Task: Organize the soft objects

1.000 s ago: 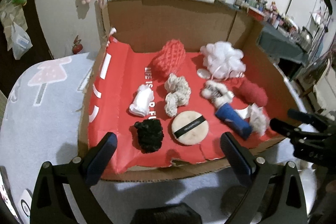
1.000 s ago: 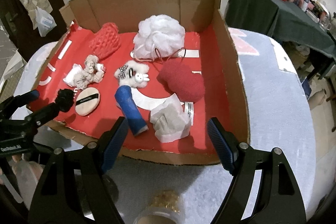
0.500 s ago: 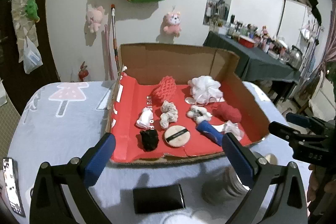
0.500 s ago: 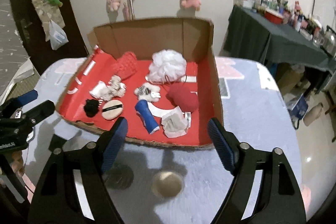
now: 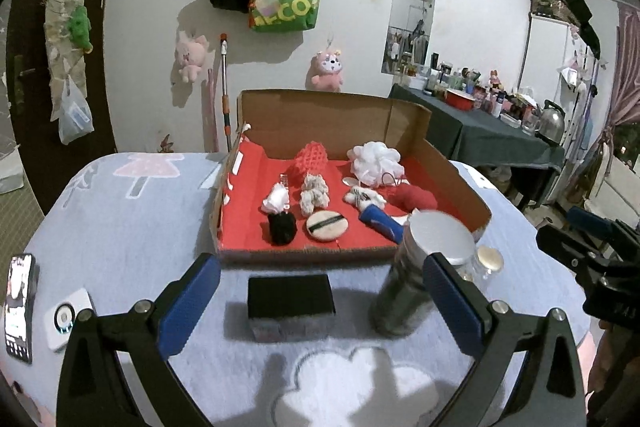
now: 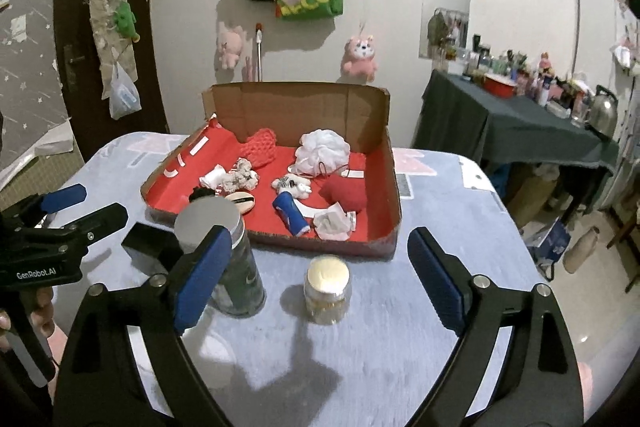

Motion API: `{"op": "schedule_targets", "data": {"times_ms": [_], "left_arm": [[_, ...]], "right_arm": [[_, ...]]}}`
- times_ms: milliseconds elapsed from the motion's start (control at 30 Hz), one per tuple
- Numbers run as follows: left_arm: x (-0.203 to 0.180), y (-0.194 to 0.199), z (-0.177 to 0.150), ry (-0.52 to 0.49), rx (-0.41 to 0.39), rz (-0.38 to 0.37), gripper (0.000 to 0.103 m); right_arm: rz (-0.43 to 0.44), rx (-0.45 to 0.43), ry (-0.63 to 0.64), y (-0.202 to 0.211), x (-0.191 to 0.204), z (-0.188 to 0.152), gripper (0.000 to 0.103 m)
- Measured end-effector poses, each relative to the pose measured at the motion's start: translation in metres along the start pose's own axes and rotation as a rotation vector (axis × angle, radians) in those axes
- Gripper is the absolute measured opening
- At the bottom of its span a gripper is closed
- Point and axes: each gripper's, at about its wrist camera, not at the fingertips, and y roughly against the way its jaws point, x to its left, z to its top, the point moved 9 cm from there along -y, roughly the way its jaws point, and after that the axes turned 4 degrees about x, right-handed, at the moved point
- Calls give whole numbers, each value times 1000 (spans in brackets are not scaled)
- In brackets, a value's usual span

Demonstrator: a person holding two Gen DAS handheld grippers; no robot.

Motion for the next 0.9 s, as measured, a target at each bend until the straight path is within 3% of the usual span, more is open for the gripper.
{"op": "schedule_targets", "data": {"times_ms": [200, 400, 900], "left_arm": [[-7, 0, -30, -21, -4, 14, 103], [-5, -20, -61, -3, 57, 13, 103], [-1, -67, -110, -1, 196, 55, 103]], "right_arm": [[11, 6, -19, -2, 6, -33, 91], [4, 27, -31, -13, 9, -63, 91], [-38, 203, -70, -75, 0, -125, 91]]}}
